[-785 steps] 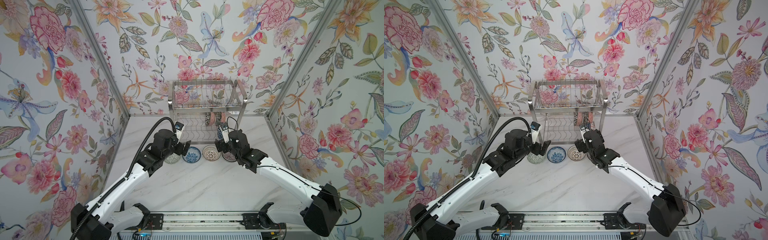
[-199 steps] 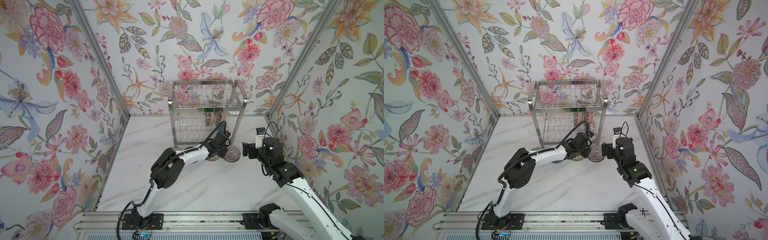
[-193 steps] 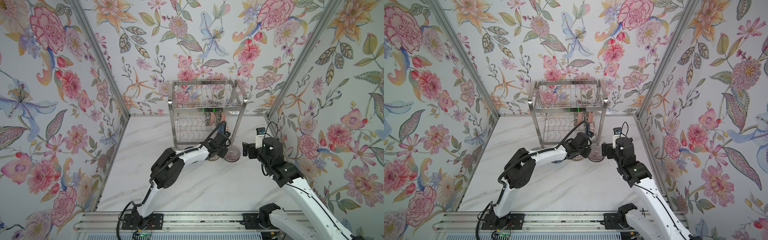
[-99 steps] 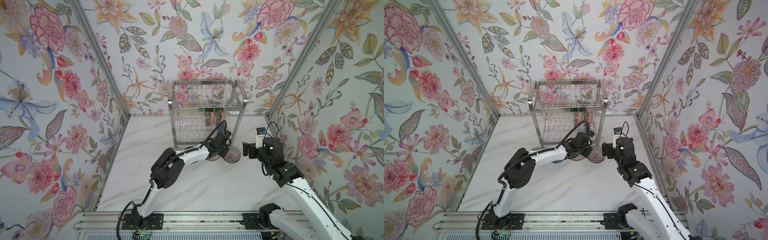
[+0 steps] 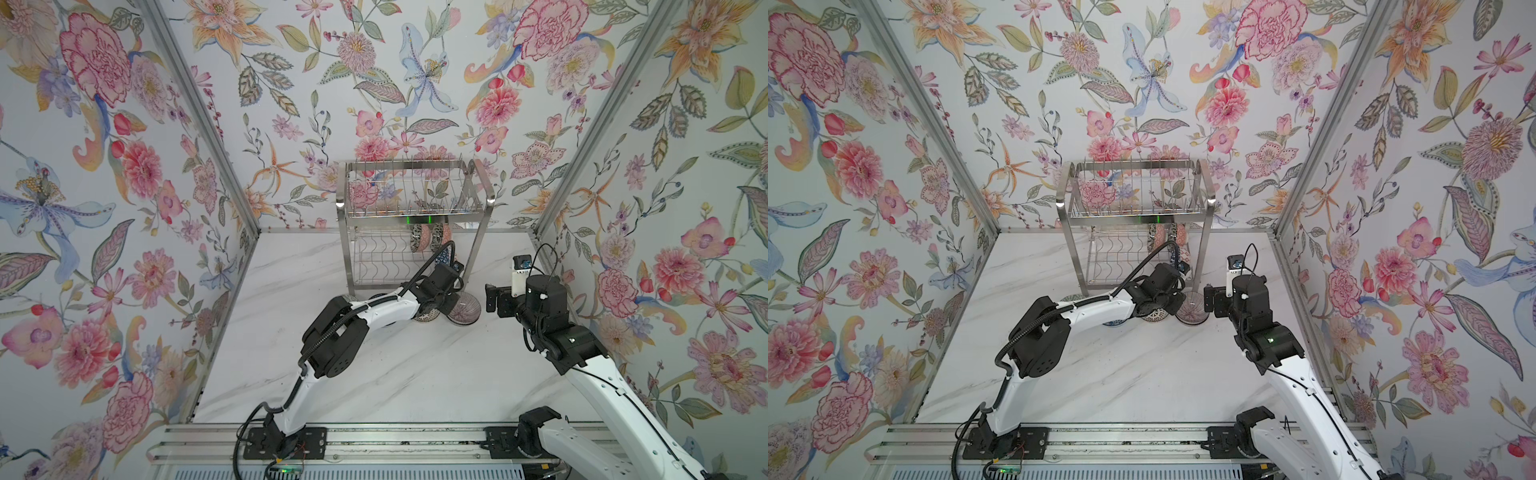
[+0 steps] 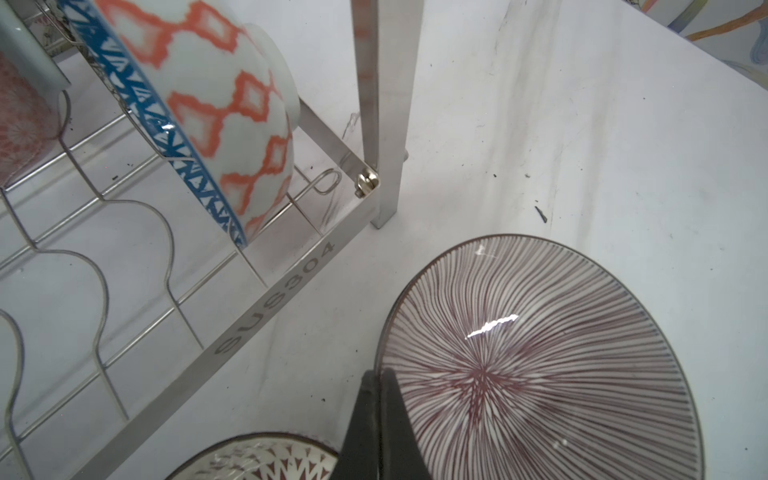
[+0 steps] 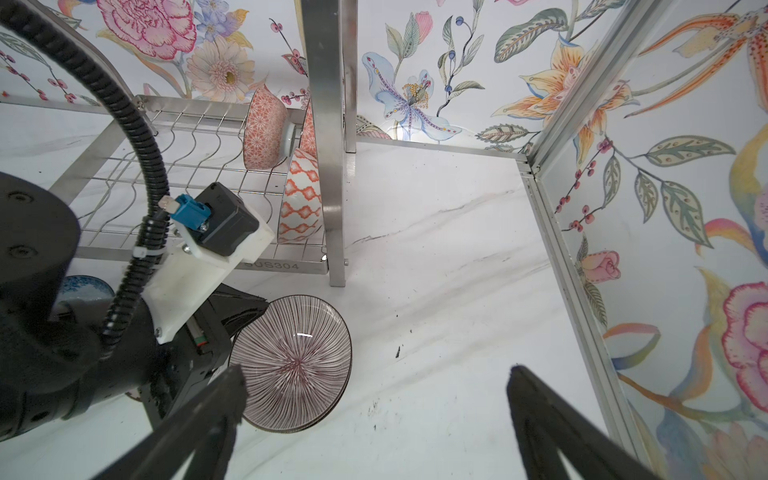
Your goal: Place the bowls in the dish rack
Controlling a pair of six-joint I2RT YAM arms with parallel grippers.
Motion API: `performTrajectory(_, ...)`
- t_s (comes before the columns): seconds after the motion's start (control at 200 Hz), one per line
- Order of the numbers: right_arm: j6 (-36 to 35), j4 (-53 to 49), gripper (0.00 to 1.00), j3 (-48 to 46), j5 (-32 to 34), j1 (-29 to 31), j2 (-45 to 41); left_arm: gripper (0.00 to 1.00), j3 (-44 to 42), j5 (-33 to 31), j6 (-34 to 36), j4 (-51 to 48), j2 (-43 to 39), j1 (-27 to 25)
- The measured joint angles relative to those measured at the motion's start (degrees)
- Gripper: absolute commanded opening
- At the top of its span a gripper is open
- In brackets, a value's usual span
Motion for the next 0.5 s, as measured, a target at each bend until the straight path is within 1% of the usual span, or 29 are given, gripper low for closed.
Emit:
performTrajectory(0.335, 0.2, 0.0, 0.99, 0.0, -0.2, -0.2, 0.0, 0.0, 1.8, -1.2, 1.5, -1.9, 0.0, 0.0)
performTrajectory(0.38, 0.2, 0.0, 0.99, 0.0, -0.3, -0.2, 0.0, 0.04, 2.0, -1.2, 1.6, -2.3, 0.0, 0.0)
performTrajectory(0.5, 0.2, 0.0, 0.99, 0.0, -0.4, -0.2, 0.0, 0.17, 2.6, -1.2, 2.2, -2.6, 0.0, 0.0)
